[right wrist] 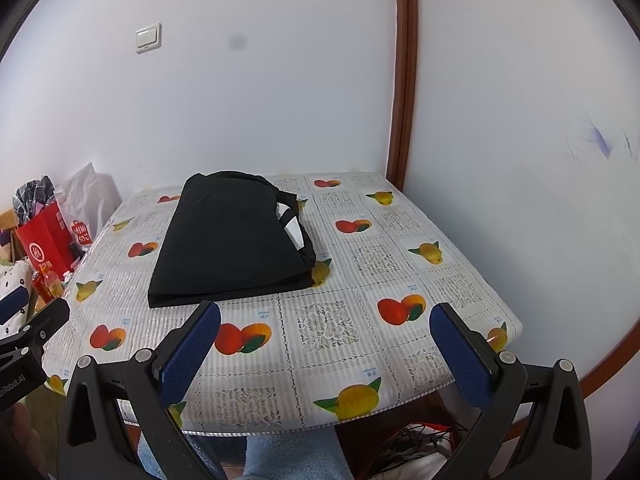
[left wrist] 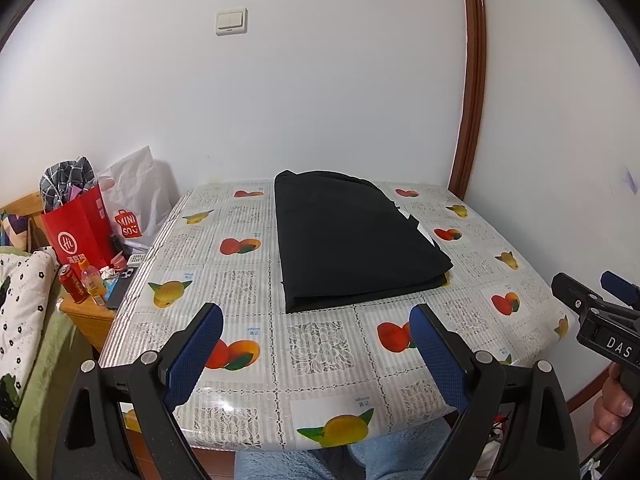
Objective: Fold large clothes
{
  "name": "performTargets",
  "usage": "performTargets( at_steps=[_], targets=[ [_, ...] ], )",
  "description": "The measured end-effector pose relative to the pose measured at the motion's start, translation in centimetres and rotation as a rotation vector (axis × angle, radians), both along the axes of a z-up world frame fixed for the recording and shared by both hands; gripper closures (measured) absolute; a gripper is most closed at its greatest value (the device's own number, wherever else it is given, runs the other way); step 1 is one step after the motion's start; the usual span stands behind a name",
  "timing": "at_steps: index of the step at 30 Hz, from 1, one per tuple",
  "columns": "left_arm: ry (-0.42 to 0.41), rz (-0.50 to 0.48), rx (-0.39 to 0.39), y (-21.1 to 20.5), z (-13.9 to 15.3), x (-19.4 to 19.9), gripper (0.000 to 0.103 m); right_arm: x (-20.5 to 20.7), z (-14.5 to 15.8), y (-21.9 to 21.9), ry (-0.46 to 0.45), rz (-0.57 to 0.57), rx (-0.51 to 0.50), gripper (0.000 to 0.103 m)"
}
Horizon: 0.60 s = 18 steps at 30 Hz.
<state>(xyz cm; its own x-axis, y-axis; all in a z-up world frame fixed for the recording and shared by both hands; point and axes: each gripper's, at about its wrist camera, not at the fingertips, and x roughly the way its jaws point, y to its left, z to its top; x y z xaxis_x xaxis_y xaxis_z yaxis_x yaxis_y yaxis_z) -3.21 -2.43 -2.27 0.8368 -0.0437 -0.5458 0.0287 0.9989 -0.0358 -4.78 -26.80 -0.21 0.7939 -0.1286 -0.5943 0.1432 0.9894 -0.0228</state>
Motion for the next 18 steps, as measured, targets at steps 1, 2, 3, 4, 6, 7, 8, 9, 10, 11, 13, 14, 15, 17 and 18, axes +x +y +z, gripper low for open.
performTargets(
  at_steps=[1,2,3,4,6,7,8,9,10,11,13,14,15,17,18],
  targets=[
    [0.0,-0.001,-0.001,0.02,-0.03,0.0,0.009,-0.03,0.02,0.04,0.0,-0.001,-0.001,0.0],
    [0.0,-0.002,-0.001,0.05,-0.02,-0.01,0.009,-0.06,0.02,0.04,-0.001,-0.001,-0.002,0.0],
    [0.0,-0.002,-0.001,0.04,-0.03,0.0,0.009,-0.05,0.04,0.07,-0.002,0.0,-0.001,0.0],
    [0.0,-0.001,-0.001,0.04,-0.04,0.0,0.009,-0.06,0.02,0.08,-0.001,0.001,-0.001,0.0],
    [0.001,-0.001,-0.001,-0.01,-0.09,0.0,0.009,-0.08,0.03,0.09,-0.001,0.002,-0.002,0.0],
    [0.001,-0.001,0.0,-0.02,-0.09,0.01,0.009,-0.1,0.02,0.11,-0.001,0.002,-0.003,0.0],
    [0.001,0.0,0.0,-0.02,-0.08,0.01,0.009,-0.14,0.02,0.11,-0.001,0.003,-0.004,0.0],
    [0.001,-0.001,0.0,-0.04,-0.09,0.02,0.009,-0.15,0.02,0.13,-0.001,0.003,-0.005,0.0],
    [0.002,-0.001,0.0,-0.06,-0.08,0.03,0.009,-0.14,0.02,0.13,-0.001,0.003,-0.005,0.0],
    [0.002,-0.002,0.0,-0.06,-0.1,0.0,0.009,-0.18,0.02,0.14,-0.001,0.003,-0.005,0.0],
    [0.003,-0.002,0.0,-0.09,-0.14,-0.01,0.009,-0.21,0.03,0.13,-0.003,0.002,-0.004,0.0],
    [0.003,-0.002,0.0,-0.1,-0.12,-0.01,0.009,-0.21,0.02,0.11,-0.003,0.002,-0.003,0.0],
    [0.003,-0.001,0.0,-0.14,-0.12,0.01,0.009,-0.23,0.03,0.15,-0.003,0.002,-0.004,0.0],
    [0.003,-0.001,-0.002,-0.16,-0.15,0.0,0.009,-0.25,0.01,0.19,-0.004,0.003,-0.007,0.0],
    [0.004,-0.003,-0.002,-0.15,-0.24,-0.01,0.009,-0.25,0.01,0.22,-0.004,0.001,-0.005,0.0]
  ],
)
